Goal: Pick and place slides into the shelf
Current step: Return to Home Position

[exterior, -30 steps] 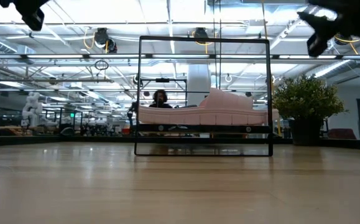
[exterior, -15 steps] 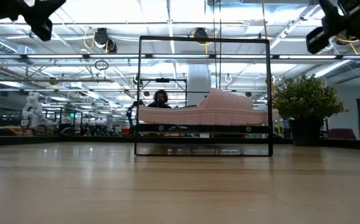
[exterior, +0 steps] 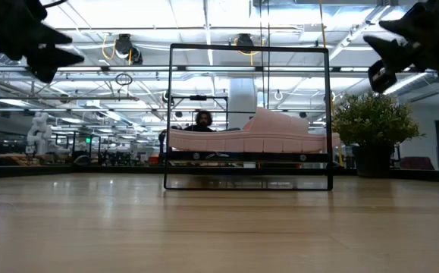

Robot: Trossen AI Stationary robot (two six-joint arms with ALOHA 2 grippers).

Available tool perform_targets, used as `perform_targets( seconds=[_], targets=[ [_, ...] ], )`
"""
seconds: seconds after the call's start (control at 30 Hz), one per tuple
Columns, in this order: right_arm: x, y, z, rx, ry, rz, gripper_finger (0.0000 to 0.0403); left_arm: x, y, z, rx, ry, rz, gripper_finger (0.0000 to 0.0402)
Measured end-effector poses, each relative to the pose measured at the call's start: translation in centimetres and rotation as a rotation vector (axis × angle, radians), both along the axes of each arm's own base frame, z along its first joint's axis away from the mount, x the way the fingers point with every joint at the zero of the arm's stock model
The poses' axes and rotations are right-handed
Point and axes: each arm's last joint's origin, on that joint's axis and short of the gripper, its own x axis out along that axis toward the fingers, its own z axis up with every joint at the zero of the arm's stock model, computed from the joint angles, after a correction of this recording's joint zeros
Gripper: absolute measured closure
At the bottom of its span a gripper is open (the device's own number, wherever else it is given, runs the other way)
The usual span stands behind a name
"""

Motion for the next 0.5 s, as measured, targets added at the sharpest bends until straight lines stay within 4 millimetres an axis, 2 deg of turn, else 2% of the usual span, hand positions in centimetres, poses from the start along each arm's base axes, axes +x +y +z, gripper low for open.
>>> perform_targets(
  seconds=[0.1, 0.3, 0.5],
  targets=[
    [0.1, 0.0, -0.5, -0.016, 0.051, -0.012, 0.0293, -0.1, 0.1, -0.5, 0.009, 0.055, 0.043, 0.0192],
    [0.1, -0.2, -0.4, -0.092, 0.017, -0.077, 0.0293, 0.1, 0.1, -1.0, 0.014, 0.064, 0.044, 0.0192],
    [-0.1, -0.2, 0.5, -0.105, -0.074, -0.098, 0.0293, 1.5, -0.2, -3.3, -0.003, -0.019, -0.009, 0.0192]
  ],
)
